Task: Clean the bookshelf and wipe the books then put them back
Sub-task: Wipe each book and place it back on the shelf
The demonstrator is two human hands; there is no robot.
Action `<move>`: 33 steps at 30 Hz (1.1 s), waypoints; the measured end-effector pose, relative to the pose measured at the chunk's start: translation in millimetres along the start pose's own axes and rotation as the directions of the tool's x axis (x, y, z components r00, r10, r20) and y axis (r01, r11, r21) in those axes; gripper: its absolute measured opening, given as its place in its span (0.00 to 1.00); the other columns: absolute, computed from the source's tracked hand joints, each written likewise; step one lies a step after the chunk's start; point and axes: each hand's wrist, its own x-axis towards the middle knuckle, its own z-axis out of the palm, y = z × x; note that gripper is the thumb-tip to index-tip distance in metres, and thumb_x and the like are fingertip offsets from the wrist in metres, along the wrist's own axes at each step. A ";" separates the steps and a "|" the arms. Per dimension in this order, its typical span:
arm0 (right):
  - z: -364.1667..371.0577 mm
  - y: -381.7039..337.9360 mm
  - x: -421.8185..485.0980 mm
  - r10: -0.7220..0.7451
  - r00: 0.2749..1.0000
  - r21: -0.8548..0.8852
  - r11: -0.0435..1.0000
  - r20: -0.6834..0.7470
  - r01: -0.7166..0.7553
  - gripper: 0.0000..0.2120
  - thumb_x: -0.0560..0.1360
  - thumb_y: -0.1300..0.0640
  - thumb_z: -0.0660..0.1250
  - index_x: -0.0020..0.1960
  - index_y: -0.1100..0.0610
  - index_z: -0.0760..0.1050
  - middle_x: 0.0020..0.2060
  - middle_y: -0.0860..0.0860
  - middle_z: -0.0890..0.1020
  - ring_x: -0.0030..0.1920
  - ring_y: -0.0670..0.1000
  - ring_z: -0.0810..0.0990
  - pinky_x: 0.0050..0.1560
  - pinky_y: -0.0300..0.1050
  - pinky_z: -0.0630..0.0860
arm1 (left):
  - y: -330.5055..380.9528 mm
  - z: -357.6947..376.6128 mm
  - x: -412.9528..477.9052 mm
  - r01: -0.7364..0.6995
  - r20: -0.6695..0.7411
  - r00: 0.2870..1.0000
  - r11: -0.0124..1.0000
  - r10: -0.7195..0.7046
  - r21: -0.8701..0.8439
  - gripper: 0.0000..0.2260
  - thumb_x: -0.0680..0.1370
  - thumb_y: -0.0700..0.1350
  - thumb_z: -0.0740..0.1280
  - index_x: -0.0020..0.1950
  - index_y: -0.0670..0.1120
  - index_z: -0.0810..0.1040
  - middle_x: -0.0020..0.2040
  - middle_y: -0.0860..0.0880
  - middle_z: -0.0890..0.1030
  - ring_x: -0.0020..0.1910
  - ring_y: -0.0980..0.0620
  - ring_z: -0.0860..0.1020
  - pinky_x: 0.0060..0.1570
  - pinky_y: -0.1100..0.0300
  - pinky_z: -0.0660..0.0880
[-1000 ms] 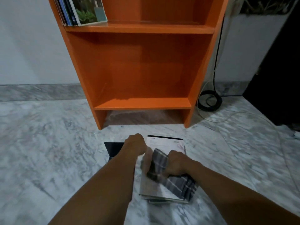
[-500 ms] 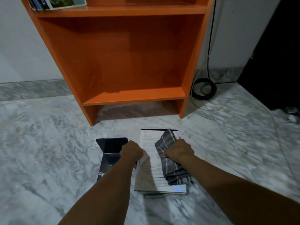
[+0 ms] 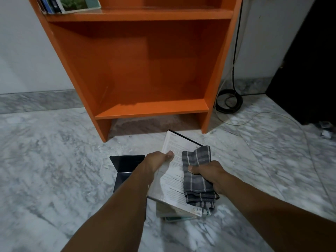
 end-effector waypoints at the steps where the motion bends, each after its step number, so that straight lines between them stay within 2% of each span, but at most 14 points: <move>1: -1.0 -2.3 -4.6 -0.014 1.000 0.040 0.999 -0.005 0.014 0.32 0.63 0.57 0.82 0.63 0.64 0.75 0.54 0.59 0.82 0.52 0.58 0.82 0.55 0.54 0.80 | 2.8 -0.1 -5.9 -0.050 0.002 0.999 0.998 0.050 -0.039 0.32 0.65 0.65 0.74 0.59 0.43 0.81 0.56 0.44 0.83 0.55 0.41 0.82 0.61 0.44 0.76; 4: -8.4 -22.6 -17.5 -0.127 0.990 0.114 0.985 -0.062 0.133 0.24 0.65 0.58 0.81 0.58 0.61 0.78 0.49 0.57 0.84 0.44 0.55 0.84 0.45 0.48 0.82 | 13.0 -3.0 -19.4 -0.186 -0.029 0.983 0.969 0.184 -0.161 0.18 0.76 0.56 0.70 0.57 0.44 0.82 0.53 0.44 0.85 0.52 0.41 0.83 0.58 0.41 0.77; 9: -20.1 -60.2 -45.8 -0.357 0.932 0.178 0.915 -0.059 0.361 0.15 0.68 0.61 0.78 0.53 0.56 0.79 0.41 0.49 0.83 0.39 0.47 0.83 0.29 0.37 0.78 | 45.2 -8.7 -43.3 -0.219 -0.003 0.973 0.910 0.233 -0.351 0.15 0.80 0.51 0.66 0.60 0.42 0.80 0.54 0.42 0.85 0.54 0.39 0.83 0.60 0.40 0.75; 12: -30.8 -66.2 -57.3 -0.449 0.893 0.161 0.882 0.005 0.443 0.17 0.67 0.60 0.79 0.53 0.53 0.80 0.44 0.46 0.85 0.41 0.45 0.84 0.34 0.37 0.78 | 71.1 -16.0 -57.0 -0.242 0.034 0.958 0.869 0.284 -0.432 0.19 0.82 0.54 0.59 0.61 0.42 0.80 0.55 0.41 0.84 0.52 0.40 0.83 0.53 0.46 0.78; 14: -38.0 -68.7 -64.2 -0.498 0.865 0.126 0.864 0.061 0.488 0.19 0.66 0.59 0.80 0.54 0.52 0.80 0.45 0.46 0.86 0.44 0.46 0.85 0.39 0.39 0.80 | 87.8 -20.5 -66.7 -0.288 0.019 0.944 0.851 0.330 -0.440 0.21 0.83 0.56 0.56 0.60 0.43 0.80 0.55 0.41 0.84 0.54 0.41 0.83 0.56 0.45 0.77; 16: -42.9 -71.8 -70.5 -0.528 0.844 0.067 0.849 0.094 0.524 0.22 0.65 0.59 0.81 0.56 0.53 0.80 0.47 0.47 0.86 0.46 0.47 0.85 0.45 0.44 0.80 | 97.2 -20.7 -72.4 -0.338 -0.044 0.936 0.860 0.349 -0.383 0.20 0.83 0.55 0.57 0.58 0.42 0.81 0.53 0.42 0.85 0.54 0.40 0.83 0.60 0.41 0.75; 20: -48.3 -84.2 -82.1 -0.604 0.791 -0.159 0.775 0.097 0.612 0.19 0.65 0.55 0.80 0.53 0.45 0.78 0.49 0.46 0.85 0.48 0.47 0.83 0.52 0.49 0.80 | 101.4 -14.0 -77.3 -0.406 -0.194 0.912 0.860 0.361 -0.310 0.21 0.82 0.56 0.59 0.53 0.40 0.82 0.49 0.41 0.85 0.50 0.39 0.84 0.59 0.37 0.76; 22: -53.3 -99.6 -89.1 -0.697 0.717 -0.389 0.657 0.014 0.646 0.13 0.68 0.53 0.76 0.49 0.45 0.78 0.43 0.45 0.84 0.42 0.47 0.82 0.47 0.48 0.80 | 104.9 -11.4 -81.0 -0.437 -0.243 0.894 0.851 0.376 -0.291 0.23 0.82 0.58 0.58 0.54 0.39 0.82 0.50 0.39 0.85 0.51 0.37 0.83 0.58 0.37 0.76; 23: -55.9 -110.4 -93.1 -0.758 0.650 -0.459 0.596 -0.051 0.659 0.11 0.69 0.53 0.75 0.50 0.46 0.77 0.40 0.45 0.83 0.38 0.48 0.81 0.43 0.49 0.81 | 106.5 -11.5 -81.8 -0.452 -0.268 0.884 0.848 0.384 -0.277 0.24 0.82 0.58 0.58 0.55 0.38 0.81 0.51 0.39 0.84 0.51 0.37 0.83 0.58 0.39 0.77; 26: -66.8 -153.6 -104.1 -0.894 0.349 -0.487 0.447 -0.283 0.750 0.13 0.72 0.54 0.71 0.54 0.47 0.74 0.37 0.45 0.80 0.36 0.50 0.79 0.36 0.47 0.78 | 108.6 -13.8 -80.2 -0.485 -0.293 0.862 0.839 0.413 -0.245 0.27 0.82 0.61 0.56 0.53 0.39 0.82 0.49 0.40 0.85 0.50 0.38 0.83 0.57 0.40 0.77; 27: -69.5 -168.1 -104.8 -0.927 0.236 -0.547 0.364 -0.292 0.754 0.14 0.72 0.56 0.71 0.55 0.47 0.73 0.38 0.45 0.80 0.37 0.50 0.78 0.36 0.45 0.77 | 109.1 -13.9 -80.1 -0.491 -0.287 0.859 0.839 0.423 -0.235 0.29 0.82 0.62 0.55 0.54 0.38 0.82 0.49 0.40 0.85 0.51 0.38 0.83 0.58 0.40 0.77; 29: -66.7 -184.5 -100.0 -0.983 0.095 -0.713 0.181 -0.159 0.678 0.17 0.71 0.62 0.70 0.57 0.50 0.73 0.40 0.47 0.79 0.40 0.51 0.77 0.38 0.46 0.76 | 111.2 -12.6 -82.2 -0.503 -0.283 0.854 0.832 0.436 -0.235 0.31 0.81 0.63 0.55 0.56 0.35 0.80 0.50 0.38 0.84 0.52 0.36 0.82 0.58 0.40 0.76; 31: -55.1 -170.7 -91.8 -0.995 0.091 -0.803 0.026 0.036 0.596 0.16 0.68 0.63 0.70 0.53 0.49 0.75 0.43 0.50 0.80 0.45 0.54 0.76 0.43 0.50 0.77 | 115.1 -13.0 -84.8 -0.525 -0.299 0.842 0.809 0.449 -0.263 0.31 0.81 0.61 0.57 0.58 0.33 0.78 0.53 0.35 0.82 0.54 0.34 0.81 0.58 0.40 0.75; 33: -38.1 -120.4 -88.9 -0.971 0.077 -0.836 -0.152 0.226 0.526 0.16 0.64 0.62 0.74 0.50 0.52 0.78 0.45 0.53 0.80 0.46 0.56 0.77 0.42 0.49 0.77 | 119.9 -16.0 -85.2 -0.548 -0.312 0.829 0.784 0.464 -0.291 0.30 0.81 0.61 0.57 0.57 0.33 0.77 0.53 0.34 0.81 0.54 0.33 0.80 0.58 0.39 0.75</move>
